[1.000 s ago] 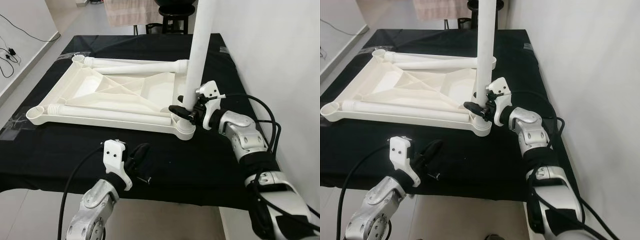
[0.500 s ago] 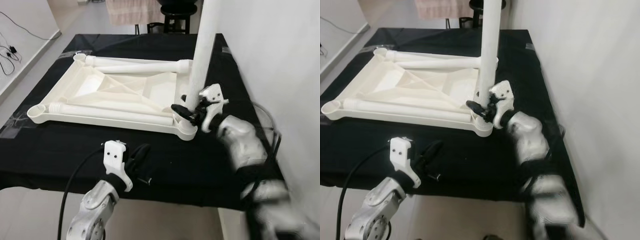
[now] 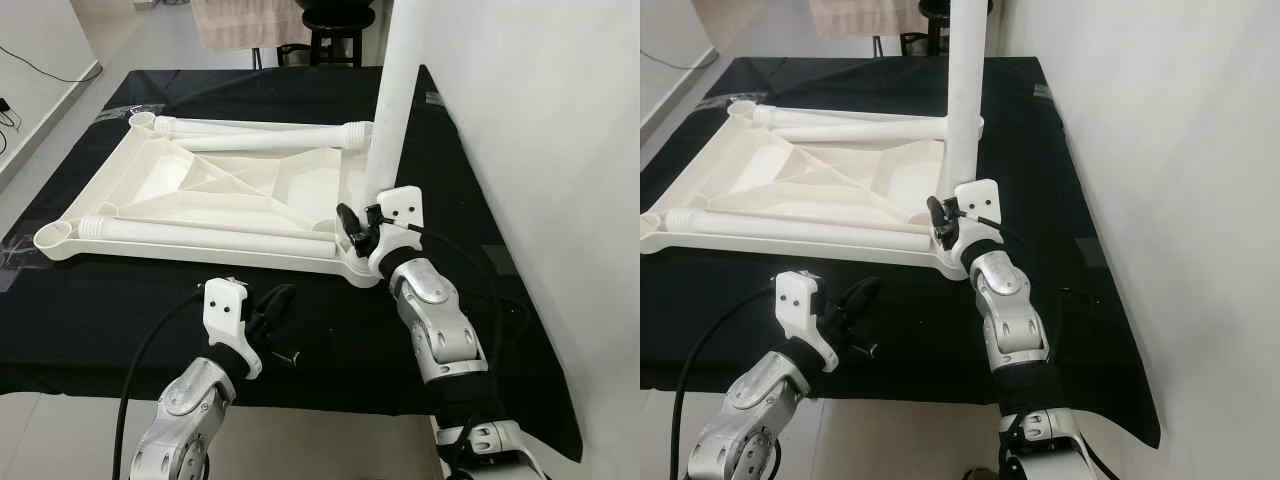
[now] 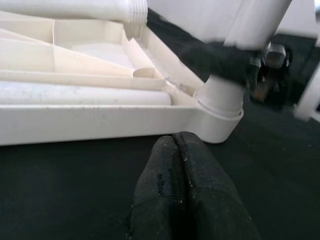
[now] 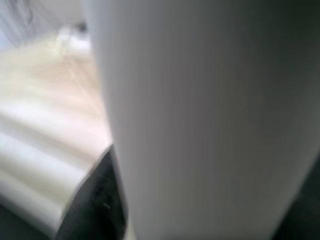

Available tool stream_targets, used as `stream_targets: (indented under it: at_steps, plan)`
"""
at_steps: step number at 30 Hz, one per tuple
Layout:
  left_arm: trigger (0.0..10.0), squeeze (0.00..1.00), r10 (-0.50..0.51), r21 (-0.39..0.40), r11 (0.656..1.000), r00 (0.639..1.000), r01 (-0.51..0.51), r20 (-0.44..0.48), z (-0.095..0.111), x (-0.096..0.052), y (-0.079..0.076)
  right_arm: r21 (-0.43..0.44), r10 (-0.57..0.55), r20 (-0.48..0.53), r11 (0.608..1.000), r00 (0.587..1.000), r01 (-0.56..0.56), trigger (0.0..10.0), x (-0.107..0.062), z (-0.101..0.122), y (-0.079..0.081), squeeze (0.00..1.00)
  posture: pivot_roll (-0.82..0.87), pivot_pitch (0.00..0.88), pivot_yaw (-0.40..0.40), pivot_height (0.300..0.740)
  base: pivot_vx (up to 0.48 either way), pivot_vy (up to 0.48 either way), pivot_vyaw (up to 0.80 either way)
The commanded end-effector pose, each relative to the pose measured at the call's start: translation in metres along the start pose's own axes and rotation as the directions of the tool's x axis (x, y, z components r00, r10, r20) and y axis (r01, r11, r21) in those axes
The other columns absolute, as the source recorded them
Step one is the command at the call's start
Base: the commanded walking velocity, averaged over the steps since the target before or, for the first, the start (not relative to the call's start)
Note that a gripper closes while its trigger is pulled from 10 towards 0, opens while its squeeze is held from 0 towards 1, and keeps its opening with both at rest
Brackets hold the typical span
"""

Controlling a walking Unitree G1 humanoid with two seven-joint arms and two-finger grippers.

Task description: Building children table

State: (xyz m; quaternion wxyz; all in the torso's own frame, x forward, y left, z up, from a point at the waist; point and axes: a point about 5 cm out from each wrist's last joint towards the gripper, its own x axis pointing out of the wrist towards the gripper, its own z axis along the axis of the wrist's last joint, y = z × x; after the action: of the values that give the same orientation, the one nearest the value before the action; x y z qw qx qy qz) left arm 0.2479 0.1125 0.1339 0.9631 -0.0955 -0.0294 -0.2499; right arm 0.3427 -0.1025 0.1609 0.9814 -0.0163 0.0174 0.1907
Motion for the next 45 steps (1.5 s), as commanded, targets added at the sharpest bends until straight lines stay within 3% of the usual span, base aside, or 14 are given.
stream_targets:
  at_steps: [1, 2, 6, 9, 10, 16, 17, 19, 30, 33, 34, 35, 38, 45]
  plan:
    - [10.0, 0.00, -0.001, -0.004, 1.000, 1.000, 0.001, -0.017, -0.002, -0.001, 0.000, 0.015, 0.111, 0.018, 0.994, 0.994, -0.111, 10.0, 0.005, 0.007, 0.007, 0.43, 0.04, 0.151, 0.004, 0.740, 0.000, 0.000, 0.00]
    - [10.0, 0.00, -0.006, -0.007, 1.000, 1.000, 0.006, -0.019, -0.002, 0.000, 0.000, 0.021, 0.252, 0.053, 0.967, 0.966, -0.253, 10.0, 0.010, 0.019, -0.002, 0.00, 0.05, 0.149, 0.009, 0.740, 0.000, 0.000, 0.00]
    - [10.0, 0.00, -0.009, -0.008, 1.000, 1.000, 0.009, -0.019, -0.003, 0.000, -0.001, -0.017, 0.341, 0.075, 0.940, 0.937, -0.341, 10.0, 0.013, 0.030, -0.013, 0.00, 0.06, 0.148, 0.003, 0.740, 0.000, 0.000, 0.00]
    - [10.0, 0.00, -0.009, -0.008, 1.000, 1.000, 0.009, -0.019, -0.003, 0.001, -0.002, -0.091, 0.486, 0.040, 0.872, 0.873, -0.481, 10.0, 0.013, 0.037, -0.018, 0.00, 0.07, 0.145, -0.002, 0.740, 0.000, 0.000, 0.00]
    - [10.0, 0.00, -0.008, -0.008, 1.000, 1.000, 0.008, -0.018, -0.003, 0.001, -0.002, -0.139, 0.592, -0.013, 0.797, 0.806, -0.588, 10.0, 0.011, 0.038, -0.019, 0.00, 0.06, 0.143, -0.003, 0.740, 0.000, 0.000, 0.00]
    - [10.0, 0.00, -0.008, -0.007, 1.000, 1.000, 0.008, -0.018, -0.003, 0.001, -0.003, -0.098, 0.677, -0.043, 0.728, 0.734, -0.678, 10.0, 0.015, 0.042, -0.024, 0.00, 0.07, 0.143, -0.004, 0.740, 0.000, 0.000, 0.00]
    - [10.0, 0.00, -0.008, -0.007, 1.000, 1.000, 0.008, -0.018, -0.003, 0.001, -0.003, -0.049, 0.712, -0.053, 0.698, 0.700, -0.714, 0.0, 0.017, 0.040, -0.025, 0.00, 0.08, 0.146, -0.013, 0.740, 0.000, 0.000, 0.00]
    - [10.0, 0.00, -0.008, -0.007, 1.000, 1.000, 0.008, -0.018, -0.003, 0.001, -0.004, -0.036, 0.718, -0.057, 0.693, 0.694, -0.720, 0.0, 0.017, 0.039, -0.026, 0.00, 0.08, 0.147, -0.016, 0.740, 0.000, 0.000, 0.00]
    - [10.0, 0.00, -0.005, -0.006, 1.000, 1.000, 0.005, -0.016, -0.003, 0.000, -0.004, -0.013, 0.656, -0.044, 0.754, 0.754, -0.657, 0.0, 0.014, 0.024, -0.038, 0.00, 0.08, 0.150, -0.022, 0.740, 0.000, 0.000, 0.00]
    - [10.0, 0.00, -0.006, -0.006, 1.000, 1.000, 0.006, -0.017, -0.003, -0.001, -0.004, -0.020, 0.560, -0.075, 0.827, 0.825, -0.562, 0.0, 0.005, 0.010, -0.046, 0.00, 0.08, 0.157, -0.017, 0.740, 0.000, 0.000, 0.00]
    - [10.0, 0.00, -0.007, -0.006, 1.000, 1.000, 0.007, -0.018, -0.003, -0.002, -0.003, -0.037, 0.468, -0.113, 0.880, 0.876, -0.474, 0.0, -0.001, -0.002, -0.052, 0.00, 0.08, 0.157, -0.017, 0.740, 0.000, 0.000, 0.00]
    - [10.0, 0.00, -0.006, -0.004, 1.000, 1.000, 0.006, -0.020, -0.003, -0.002, -0.001, -0.063, 0.049, -0.145, 0.996, 0.988, -0.058, 0.0, -0.002, -0.013, -0.058, 0.00, 0.08, 0.161, -0.006, 0.740, 0.000, 0.000, 0.00]
    - [10.0, 0.00, -0.005, 0.000, 1.000, 1.000, 0.005, -0.026, -0.002, -0.004, 0.003, 0.079, -0.089, -0.197, 0.991, 0.976, 0.107, 0.0, -0.036, -0.034, -0.008, 0.00, 0.08, 0.164, 0.010, 0.740, 0.000, 0.000, 0.00]
    - [10.0, 0.00, -0.010, 0.002, 1.000, 0.999, 0.010, -0.037, -0.005, -0.003, 0.003, -0.034, -0.060, -0.144, 0.998, 0.988, 0.056, 0.0, -0.016, -0.028, 0.004, 0.00, 0.10, 0.125, -0.013, 0.740, 0.000, 0.000, 0.00]
